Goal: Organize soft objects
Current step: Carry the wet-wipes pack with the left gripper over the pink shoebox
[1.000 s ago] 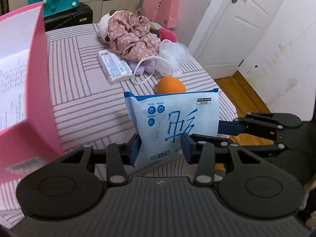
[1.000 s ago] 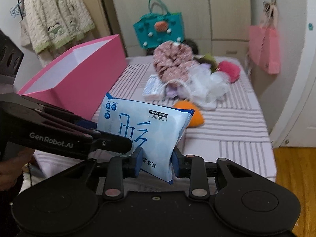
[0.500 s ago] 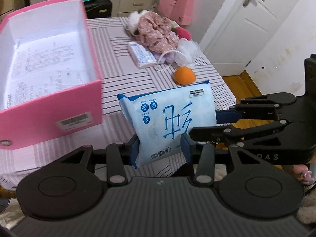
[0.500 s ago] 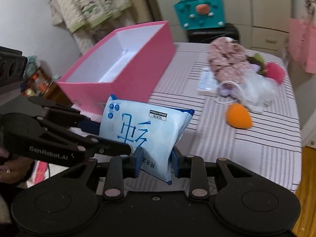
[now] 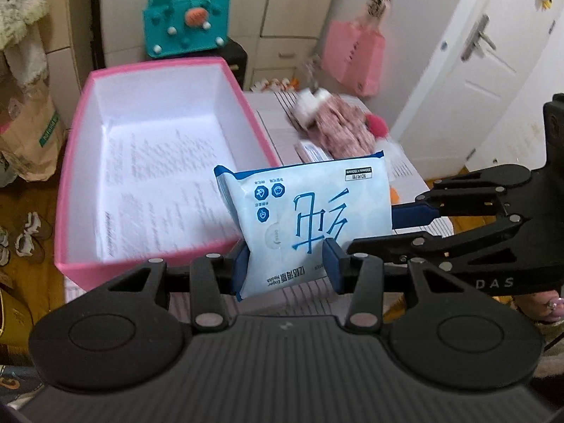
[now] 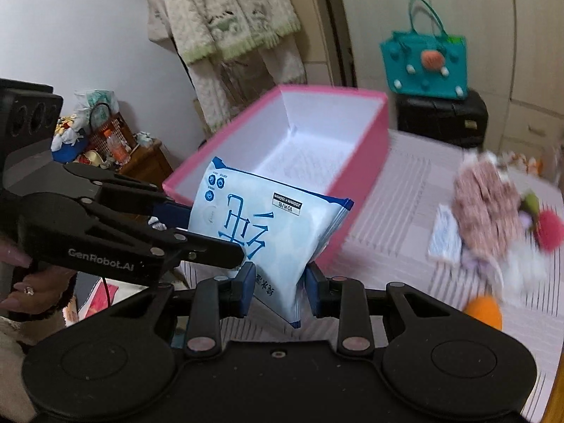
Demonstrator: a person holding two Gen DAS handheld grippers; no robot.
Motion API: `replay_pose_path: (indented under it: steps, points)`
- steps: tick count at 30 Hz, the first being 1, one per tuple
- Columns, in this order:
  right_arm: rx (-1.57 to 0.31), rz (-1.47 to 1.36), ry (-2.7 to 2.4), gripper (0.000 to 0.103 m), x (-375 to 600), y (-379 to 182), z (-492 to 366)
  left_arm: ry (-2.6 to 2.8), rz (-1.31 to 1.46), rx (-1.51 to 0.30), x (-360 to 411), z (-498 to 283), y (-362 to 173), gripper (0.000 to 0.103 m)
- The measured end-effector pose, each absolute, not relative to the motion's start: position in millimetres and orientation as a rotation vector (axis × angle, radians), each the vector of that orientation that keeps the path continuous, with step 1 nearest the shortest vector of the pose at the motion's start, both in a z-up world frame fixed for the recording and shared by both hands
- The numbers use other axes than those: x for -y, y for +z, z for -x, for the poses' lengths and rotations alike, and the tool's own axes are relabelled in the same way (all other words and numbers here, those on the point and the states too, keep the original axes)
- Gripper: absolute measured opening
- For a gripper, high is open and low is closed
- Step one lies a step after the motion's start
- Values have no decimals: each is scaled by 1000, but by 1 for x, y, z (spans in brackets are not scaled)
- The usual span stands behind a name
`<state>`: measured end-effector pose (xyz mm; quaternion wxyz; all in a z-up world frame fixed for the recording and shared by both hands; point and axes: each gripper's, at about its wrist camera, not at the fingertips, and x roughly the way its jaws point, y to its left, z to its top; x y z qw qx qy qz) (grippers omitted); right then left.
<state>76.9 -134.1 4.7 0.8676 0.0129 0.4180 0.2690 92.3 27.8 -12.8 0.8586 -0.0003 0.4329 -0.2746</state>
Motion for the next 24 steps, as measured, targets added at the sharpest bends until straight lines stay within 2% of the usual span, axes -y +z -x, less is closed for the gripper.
replay_pose_path:
  steps: [6,9,15,24]
  points:
    - [-809,48,546,36,103,11,-120,-523,22,-860,-52,-124,2,43]
    - [-795,89,536,36,86,5,-144,-491,50,-892,-62,-152,-4,44]
    - [-864,57,561,35,76,-15,-194,-439,108,-951,-83,-210,-29,44]
    - [-939,71,610,33,65,-38,-221,-422,79,-988,-98,-245,-43,42]
